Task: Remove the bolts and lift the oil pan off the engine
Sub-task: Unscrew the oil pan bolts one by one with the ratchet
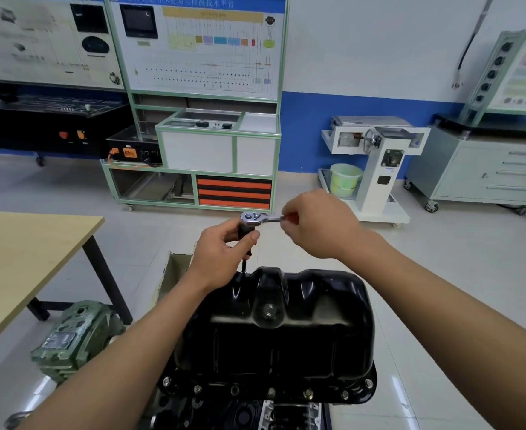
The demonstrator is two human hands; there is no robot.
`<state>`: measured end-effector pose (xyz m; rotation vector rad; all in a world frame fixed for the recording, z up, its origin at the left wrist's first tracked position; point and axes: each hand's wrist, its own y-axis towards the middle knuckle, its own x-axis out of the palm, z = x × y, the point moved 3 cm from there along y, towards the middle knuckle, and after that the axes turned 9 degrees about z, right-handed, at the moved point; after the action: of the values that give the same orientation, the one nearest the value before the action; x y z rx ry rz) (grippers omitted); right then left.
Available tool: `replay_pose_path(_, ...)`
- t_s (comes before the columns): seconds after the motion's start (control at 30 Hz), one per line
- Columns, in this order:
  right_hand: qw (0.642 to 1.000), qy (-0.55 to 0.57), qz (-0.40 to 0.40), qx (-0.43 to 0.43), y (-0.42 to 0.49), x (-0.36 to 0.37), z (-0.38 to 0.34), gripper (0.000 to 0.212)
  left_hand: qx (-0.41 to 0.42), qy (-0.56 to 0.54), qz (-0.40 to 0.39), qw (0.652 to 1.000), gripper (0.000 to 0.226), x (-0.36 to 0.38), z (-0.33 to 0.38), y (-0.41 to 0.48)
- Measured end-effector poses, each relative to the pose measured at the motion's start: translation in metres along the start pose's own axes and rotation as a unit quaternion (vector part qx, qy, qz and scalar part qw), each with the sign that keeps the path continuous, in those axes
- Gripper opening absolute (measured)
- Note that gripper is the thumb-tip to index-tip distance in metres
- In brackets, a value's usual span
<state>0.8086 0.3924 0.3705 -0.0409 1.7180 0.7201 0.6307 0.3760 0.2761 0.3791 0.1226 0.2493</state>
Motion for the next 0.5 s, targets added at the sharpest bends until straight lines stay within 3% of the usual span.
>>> replay_pose_path(0.37, 0.991, 0.103, -0.082, 0.032, -0.026, -0.012, -0.036, 0.043, 0.032, 0.012, 0.0, 0.999, 0.016, -0.002, 0.0, -0.001)
replay_pose_path(0.5, 0.992, 0.069, -0.102, 0.025, -0.017, -0.017, -0.028, 0.035, 0.034, 0.025, -0.015, 0.999, 0.01, -0.002, 0.0, 0.001)
